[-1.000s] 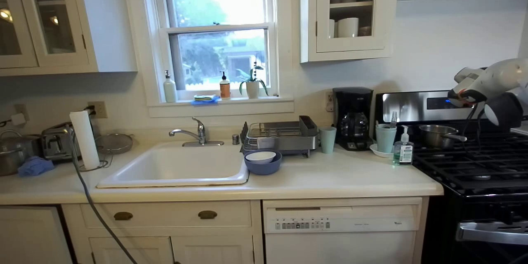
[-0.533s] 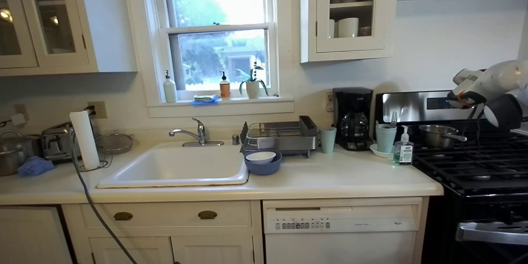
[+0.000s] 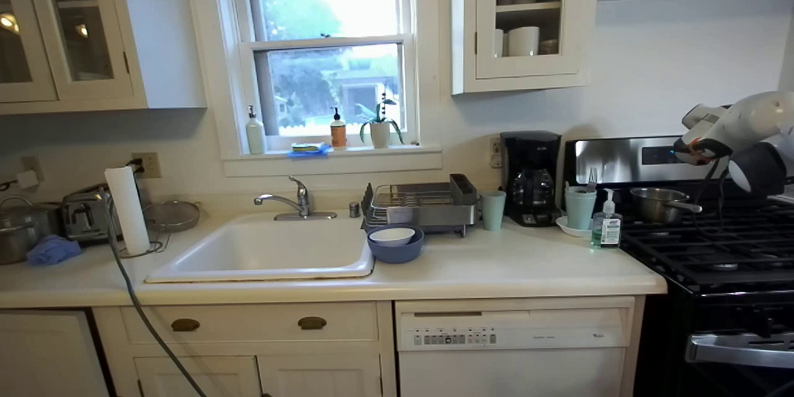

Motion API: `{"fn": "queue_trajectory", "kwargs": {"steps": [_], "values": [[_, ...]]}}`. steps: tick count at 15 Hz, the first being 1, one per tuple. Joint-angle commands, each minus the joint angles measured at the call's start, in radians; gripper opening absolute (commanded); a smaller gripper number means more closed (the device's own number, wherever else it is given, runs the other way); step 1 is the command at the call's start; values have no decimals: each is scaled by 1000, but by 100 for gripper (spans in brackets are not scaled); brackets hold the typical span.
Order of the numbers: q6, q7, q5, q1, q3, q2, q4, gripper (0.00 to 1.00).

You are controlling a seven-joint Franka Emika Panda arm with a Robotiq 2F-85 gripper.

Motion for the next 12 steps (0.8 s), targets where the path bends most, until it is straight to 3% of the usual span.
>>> {"fn": "queue_trajectory", "kwargs": {"steps": [1, 4, 5, 6, 12], "values": [[-5, 11, -5, -2, -23, 20, 29, 2], [-7, 7, -6, -2, -26, 21, 27, 2], [-9, 2, -7, -2, -27, 21, 26, 32], [-10, -4, -10, -1, -30, 21, 25, 32], [-8, -9, -10, -1, -33, 19, 26, 74]]}}
